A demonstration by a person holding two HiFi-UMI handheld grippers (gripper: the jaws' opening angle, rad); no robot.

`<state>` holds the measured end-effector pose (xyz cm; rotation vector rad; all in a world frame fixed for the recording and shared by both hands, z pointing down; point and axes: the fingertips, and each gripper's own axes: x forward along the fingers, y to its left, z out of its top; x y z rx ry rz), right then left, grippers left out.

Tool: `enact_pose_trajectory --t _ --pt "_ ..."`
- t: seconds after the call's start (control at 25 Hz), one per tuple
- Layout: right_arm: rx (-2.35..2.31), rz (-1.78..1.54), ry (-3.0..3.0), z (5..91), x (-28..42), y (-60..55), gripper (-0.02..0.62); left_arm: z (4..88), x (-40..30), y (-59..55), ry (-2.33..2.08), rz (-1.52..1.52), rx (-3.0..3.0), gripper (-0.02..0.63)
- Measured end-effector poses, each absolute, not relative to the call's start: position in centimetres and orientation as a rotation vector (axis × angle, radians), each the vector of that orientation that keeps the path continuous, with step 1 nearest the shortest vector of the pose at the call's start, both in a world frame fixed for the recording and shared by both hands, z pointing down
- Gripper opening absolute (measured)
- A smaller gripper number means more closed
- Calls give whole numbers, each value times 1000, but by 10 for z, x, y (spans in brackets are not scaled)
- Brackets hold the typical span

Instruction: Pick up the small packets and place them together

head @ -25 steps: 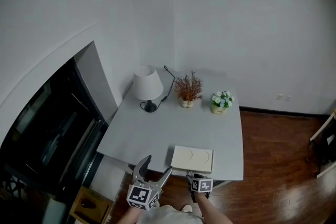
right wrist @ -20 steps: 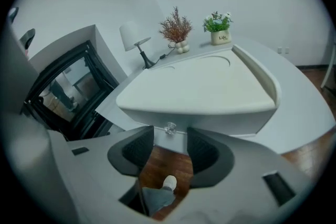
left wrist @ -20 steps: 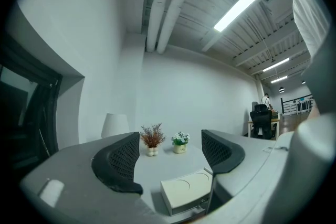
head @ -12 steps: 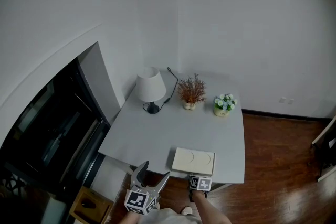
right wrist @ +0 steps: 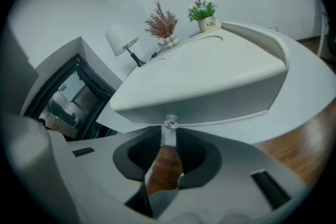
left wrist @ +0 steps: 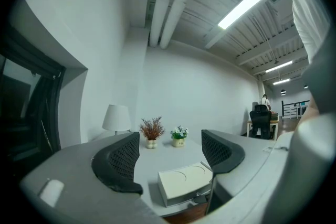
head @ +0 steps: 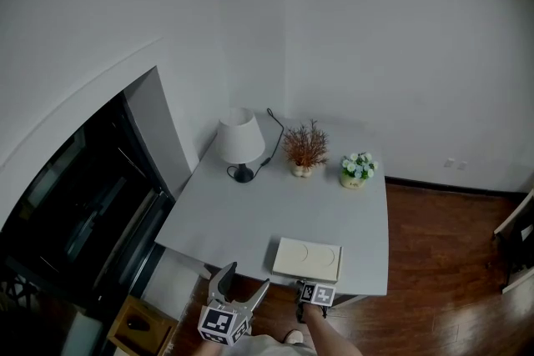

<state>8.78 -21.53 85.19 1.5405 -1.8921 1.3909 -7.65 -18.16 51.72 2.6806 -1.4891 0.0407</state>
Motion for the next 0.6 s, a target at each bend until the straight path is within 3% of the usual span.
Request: enact_pose_trajectory --t 0.08,0.16,0.24,0.36,0.44,0.6 --pt "1610 1341 -1870 852 97 -218 218 516 -78 -183 -1493 51 2674 353" --pt "1638 1346 -1889 851 100 -224 218 517 -80 -185 -1504 46 2673 353" --pt "1620 1395 -1903 852 99 -226 164 521 -81 -186 -1509 45 2666 354" --pt "1551 1417 -1908 856 97 -223 163 531 -80 -183 -1498 64 2652 353" --pt "1516 1369 -1910 853 91 -224 86 534 -79 -184 -1488 80 2651 353" --pt "1494 1315 -1919 845 88 -219 83 534 -70 -190 -1474 57 2655 353"
